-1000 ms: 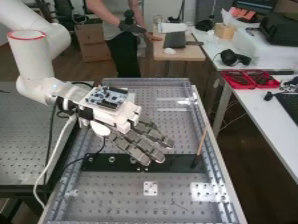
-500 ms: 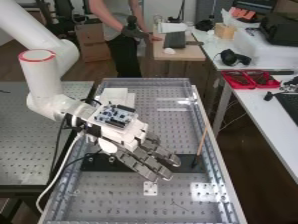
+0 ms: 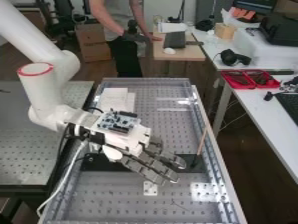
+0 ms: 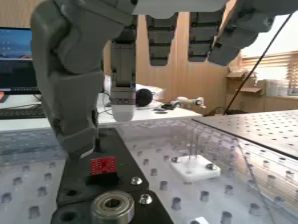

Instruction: Grab the pcb board and place it in the clear container

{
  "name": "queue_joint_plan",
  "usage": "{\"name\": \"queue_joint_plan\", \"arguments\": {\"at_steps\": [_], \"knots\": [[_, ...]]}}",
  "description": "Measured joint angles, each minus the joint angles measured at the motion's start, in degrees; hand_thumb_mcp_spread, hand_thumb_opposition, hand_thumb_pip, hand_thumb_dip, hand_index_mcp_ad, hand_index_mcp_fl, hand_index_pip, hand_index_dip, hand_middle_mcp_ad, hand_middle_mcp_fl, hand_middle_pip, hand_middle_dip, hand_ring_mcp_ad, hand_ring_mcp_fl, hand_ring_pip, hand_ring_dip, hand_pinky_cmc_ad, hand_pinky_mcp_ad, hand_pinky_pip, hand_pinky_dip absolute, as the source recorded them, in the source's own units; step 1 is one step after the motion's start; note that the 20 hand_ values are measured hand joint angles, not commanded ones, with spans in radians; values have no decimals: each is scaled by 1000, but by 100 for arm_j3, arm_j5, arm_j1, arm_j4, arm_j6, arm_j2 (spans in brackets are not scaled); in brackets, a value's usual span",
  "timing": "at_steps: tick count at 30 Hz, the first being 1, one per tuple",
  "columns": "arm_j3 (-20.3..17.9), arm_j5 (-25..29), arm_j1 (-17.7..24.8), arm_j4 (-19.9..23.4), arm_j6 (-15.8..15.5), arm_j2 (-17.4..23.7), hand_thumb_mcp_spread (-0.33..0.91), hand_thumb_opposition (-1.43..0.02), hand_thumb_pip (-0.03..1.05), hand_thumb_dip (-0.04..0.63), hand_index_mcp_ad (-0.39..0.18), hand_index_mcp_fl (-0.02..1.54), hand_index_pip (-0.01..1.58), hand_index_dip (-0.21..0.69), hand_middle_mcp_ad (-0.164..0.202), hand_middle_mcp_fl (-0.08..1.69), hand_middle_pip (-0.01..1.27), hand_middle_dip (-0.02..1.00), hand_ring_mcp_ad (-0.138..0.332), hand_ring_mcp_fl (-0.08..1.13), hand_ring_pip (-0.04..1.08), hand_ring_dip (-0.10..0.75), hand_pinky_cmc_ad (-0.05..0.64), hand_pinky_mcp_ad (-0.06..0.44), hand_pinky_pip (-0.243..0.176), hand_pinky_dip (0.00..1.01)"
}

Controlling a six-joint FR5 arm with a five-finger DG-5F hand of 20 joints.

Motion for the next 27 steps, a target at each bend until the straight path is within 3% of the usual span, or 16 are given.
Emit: {"name": "queue_joint_plan", "arguments": {"at_steps": [7, 21, 24, 27], "knots": [[45, -126, -41, 68, 57, -143, 616, -799, 332, 187, -119, 138, 1471, 175, 24, 5, 145, 141, 168, 33, 105, 58, 314, 145, -51, 194], [102, -409, -138, -25, 56, -222, 634, -817, 332, 188, -119, 138, 1539, 188, 24, 21, 145, 155, 171, 35, 106, 58, 333, 145, -42, 195], [86, -437, -157, 18, 44, -202, 649, -836, 333, 215, -124, 136, 1539, 188, 28, 23, 145, 154, 166, 47, 106, 61, 349, 145, -45, 195], [90, -485, -163, 19, 1, -186, 646, -836, 387, 223, -133, 136, 1539, 188, 28, 23, 148, 157, 169, 47, 99, 66, 351, 145, -42, 195]]}}
